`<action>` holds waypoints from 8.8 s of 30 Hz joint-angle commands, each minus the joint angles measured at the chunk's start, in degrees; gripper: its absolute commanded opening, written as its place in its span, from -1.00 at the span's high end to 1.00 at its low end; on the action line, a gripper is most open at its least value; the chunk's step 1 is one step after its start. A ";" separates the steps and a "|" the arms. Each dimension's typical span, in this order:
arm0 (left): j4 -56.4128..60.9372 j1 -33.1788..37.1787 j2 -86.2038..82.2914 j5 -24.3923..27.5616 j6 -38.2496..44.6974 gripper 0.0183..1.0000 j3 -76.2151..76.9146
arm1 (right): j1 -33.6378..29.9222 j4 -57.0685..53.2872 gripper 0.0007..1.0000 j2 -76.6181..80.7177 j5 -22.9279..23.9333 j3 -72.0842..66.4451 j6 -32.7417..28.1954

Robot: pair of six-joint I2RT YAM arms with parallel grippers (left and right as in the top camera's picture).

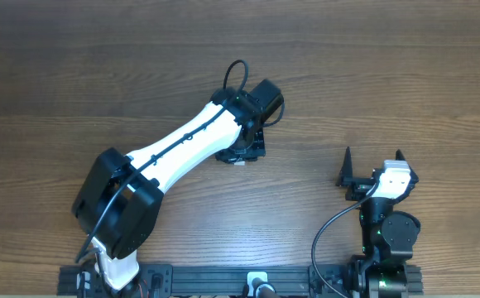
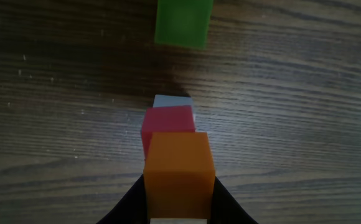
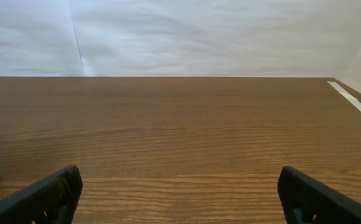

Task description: Stack Cubes

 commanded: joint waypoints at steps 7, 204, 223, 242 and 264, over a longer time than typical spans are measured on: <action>-0.72 0.33 -0.57 -1.77 -1.25 0.95 0.42 | 0.33 -0.13 -0.99 -0.28 -0.26 -0.33 0.00; 58.29 44.22 -111.19 16.48 40.79 -1.00 -84.67 | 39.06 -49.22 -0.60 126.07 -0.87 94.97 36.13; 58.29 44.22 -111.19 16.48 40.79 -0.99 -84.67 | 39.52 -49.35 0.30 126.09 -1.16 94.95 35.12; 58.29 44.22 -111.19 16.48 40.79 -1.00 -84.67 | 39.26 -50.75 0.98 120.76 0.46 96.13 33.99; 58.29 44.22 -111.19 16.48 40.79 -1.00 -84.67 | 44.54 -62.47 0.98 103.80 6.73 91.54 39.89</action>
